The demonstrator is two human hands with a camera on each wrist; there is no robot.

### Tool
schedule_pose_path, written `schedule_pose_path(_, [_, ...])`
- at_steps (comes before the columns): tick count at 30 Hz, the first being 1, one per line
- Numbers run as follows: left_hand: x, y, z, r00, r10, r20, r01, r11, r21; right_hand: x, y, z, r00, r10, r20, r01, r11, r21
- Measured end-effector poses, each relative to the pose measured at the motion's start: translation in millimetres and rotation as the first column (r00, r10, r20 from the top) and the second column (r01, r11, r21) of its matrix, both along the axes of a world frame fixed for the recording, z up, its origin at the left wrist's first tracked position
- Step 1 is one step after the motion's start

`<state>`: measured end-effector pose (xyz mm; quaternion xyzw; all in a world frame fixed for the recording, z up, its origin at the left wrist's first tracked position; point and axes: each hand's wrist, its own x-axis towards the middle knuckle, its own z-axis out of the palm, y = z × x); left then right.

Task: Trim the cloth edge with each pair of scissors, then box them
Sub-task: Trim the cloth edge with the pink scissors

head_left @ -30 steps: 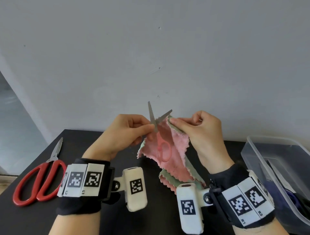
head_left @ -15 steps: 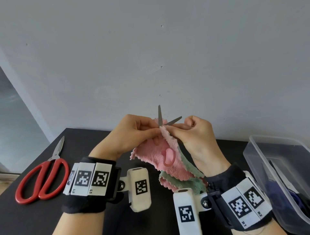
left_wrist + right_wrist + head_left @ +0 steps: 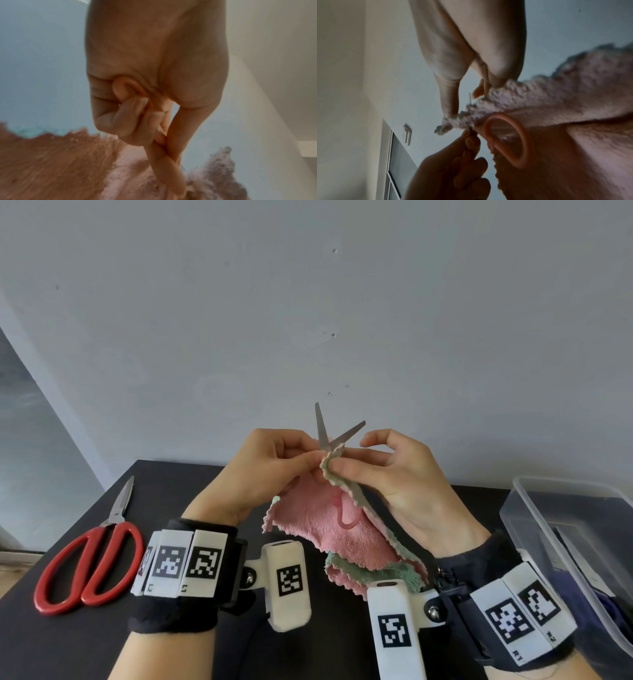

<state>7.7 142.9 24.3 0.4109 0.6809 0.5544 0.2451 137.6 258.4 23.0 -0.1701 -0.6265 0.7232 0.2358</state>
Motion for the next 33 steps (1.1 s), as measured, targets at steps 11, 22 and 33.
schedule_pose_path(11, [-3,-10,5,0.999,-0.037,0.006,0.037,0.997,-0.065,1,18,-8,0.961,-0.275,0.022,0.269,0.953,0.141])
schedule_pose_path(22, [1,-3,3,0.998,-0.058,0.024,0.058,0.998,-0.019,-2,17,-8,0.994,-0.073,-0.079,0.051,0.967,-0.249])
schedule_pose_path(33, [-3,0,-1,0.999,0.011,0.046,-0.009,0.999,-0.034,-4,16,-14,0.993,0.088,-0.084,-0.092,0.995,-0.043])
